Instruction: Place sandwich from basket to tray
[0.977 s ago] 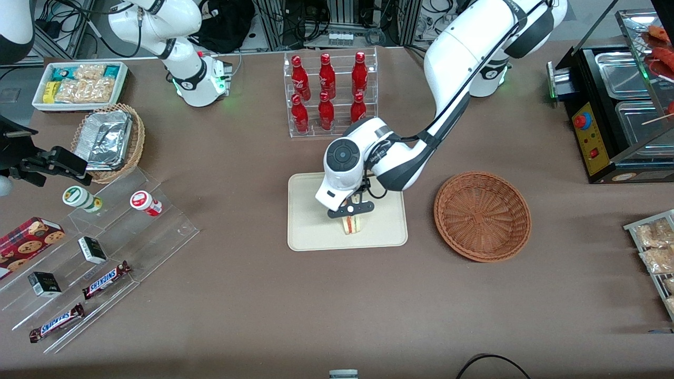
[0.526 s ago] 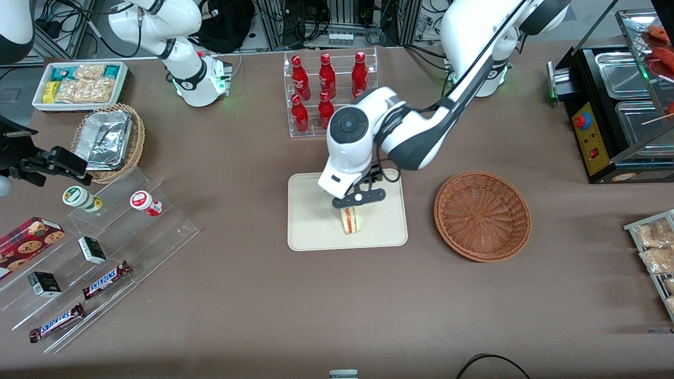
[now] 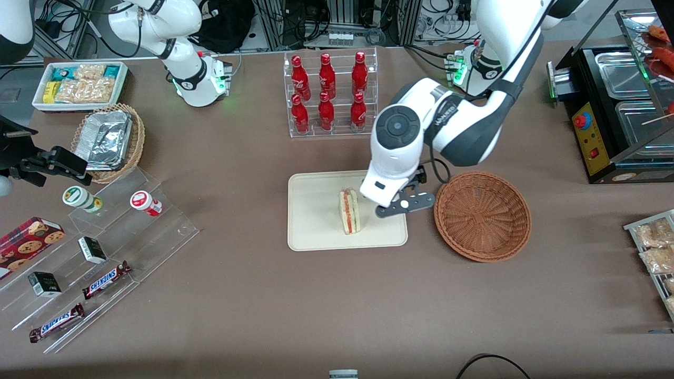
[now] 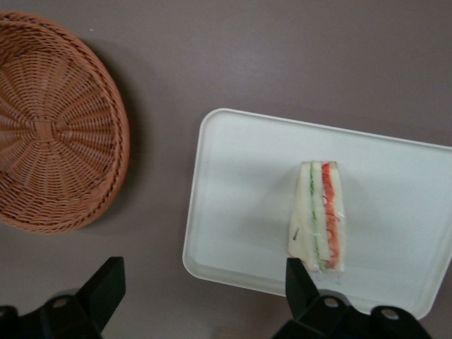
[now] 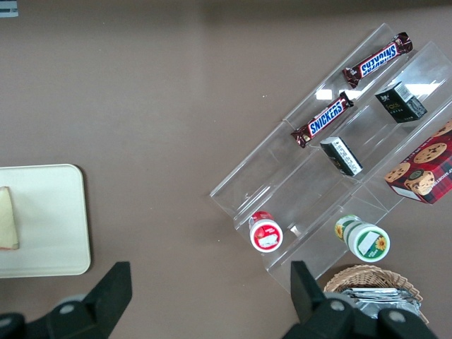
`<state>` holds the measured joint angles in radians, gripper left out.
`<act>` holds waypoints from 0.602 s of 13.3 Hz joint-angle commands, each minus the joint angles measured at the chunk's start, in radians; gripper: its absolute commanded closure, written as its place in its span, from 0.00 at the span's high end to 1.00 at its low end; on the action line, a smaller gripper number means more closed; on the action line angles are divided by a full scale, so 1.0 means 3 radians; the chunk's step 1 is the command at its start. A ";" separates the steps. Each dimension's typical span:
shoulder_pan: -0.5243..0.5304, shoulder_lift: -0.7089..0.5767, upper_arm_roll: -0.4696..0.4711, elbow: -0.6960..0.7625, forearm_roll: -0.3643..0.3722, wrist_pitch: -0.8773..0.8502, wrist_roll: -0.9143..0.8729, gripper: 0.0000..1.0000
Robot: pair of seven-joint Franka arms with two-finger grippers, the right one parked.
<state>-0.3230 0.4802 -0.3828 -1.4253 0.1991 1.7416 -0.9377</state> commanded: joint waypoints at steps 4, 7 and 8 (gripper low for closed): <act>0.0483 -0.0460 -0.0002 -0.0490 0.0011 -0.0038 0.0537 1.00; 0.0749 -0.0573 -0.0002 -0.0495 0.0011 -0.0216 0.0824 1.00; 0.0886 -0.0710 -0.0007 -0.0642 -0.0019 -0.0186 0.0956 1.00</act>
<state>-0.1097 0.3456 -0.3774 -1.5440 0.1992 1.6881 -0.7075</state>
